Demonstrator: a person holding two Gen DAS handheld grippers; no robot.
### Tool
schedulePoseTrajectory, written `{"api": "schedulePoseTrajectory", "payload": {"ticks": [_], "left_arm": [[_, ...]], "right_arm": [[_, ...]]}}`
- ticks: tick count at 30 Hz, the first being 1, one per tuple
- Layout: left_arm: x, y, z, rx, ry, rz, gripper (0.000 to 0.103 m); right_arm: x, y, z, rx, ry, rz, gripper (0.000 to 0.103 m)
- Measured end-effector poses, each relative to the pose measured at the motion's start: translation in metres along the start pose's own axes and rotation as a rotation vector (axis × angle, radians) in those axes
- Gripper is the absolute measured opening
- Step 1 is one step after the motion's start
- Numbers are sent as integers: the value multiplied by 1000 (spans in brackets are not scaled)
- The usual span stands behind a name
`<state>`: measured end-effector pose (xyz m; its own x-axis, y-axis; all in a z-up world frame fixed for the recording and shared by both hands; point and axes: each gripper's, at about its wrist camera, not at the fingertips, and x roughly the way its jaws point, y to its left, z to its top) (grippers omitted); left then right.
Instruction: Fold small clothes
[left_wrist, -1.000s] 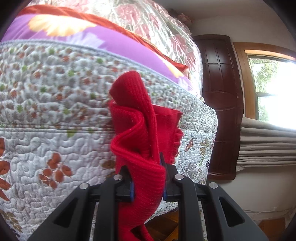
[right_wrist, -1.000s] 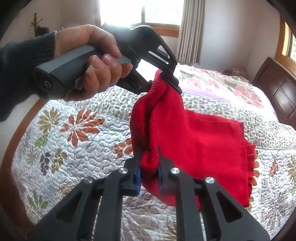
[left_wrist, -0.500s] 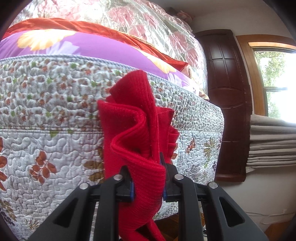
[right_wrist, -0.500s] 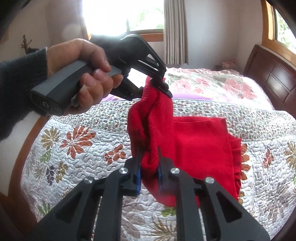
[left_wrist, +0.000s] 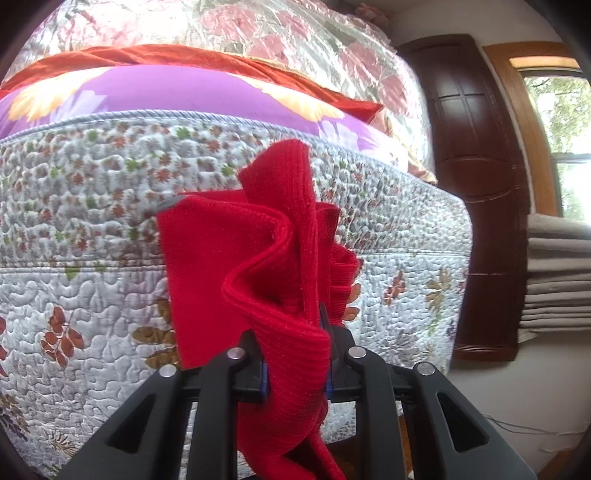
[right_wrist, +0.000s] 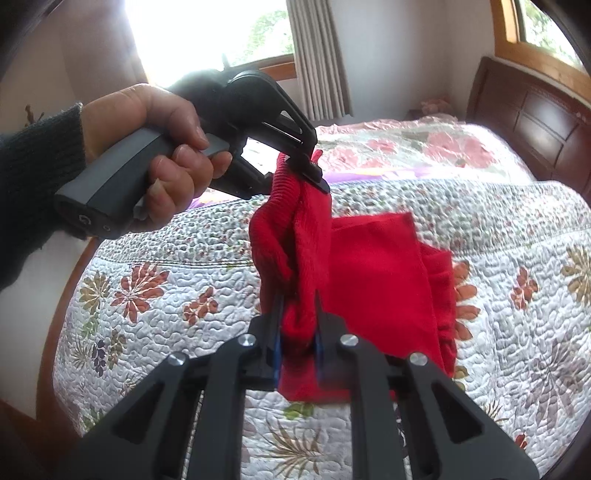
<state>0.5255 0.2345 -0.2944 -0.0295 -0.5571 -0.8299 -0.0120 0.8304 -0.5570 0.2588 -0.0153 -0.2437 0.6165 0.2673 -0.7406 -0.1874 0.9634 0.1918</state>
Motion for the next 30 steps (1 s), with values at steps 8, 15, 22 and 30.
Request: {"api": "schedulePoseTrajectory", "payload": {"ticks": [8,15,22,30], "left_arm": [[48,-22,-1,1,33,115,20],[84,-43,4,11,46,204,20],[115,-61,6,-12,48,307,20],[133,-81,5,-13,17,434,20]], "right_arm": [[11,-39,-19,81,48,10,12],[22,-77,-29,158,79,25,12],[33,-115,-41,228,106,52,11],[40,-146,-53,296,136,106,11]]}}
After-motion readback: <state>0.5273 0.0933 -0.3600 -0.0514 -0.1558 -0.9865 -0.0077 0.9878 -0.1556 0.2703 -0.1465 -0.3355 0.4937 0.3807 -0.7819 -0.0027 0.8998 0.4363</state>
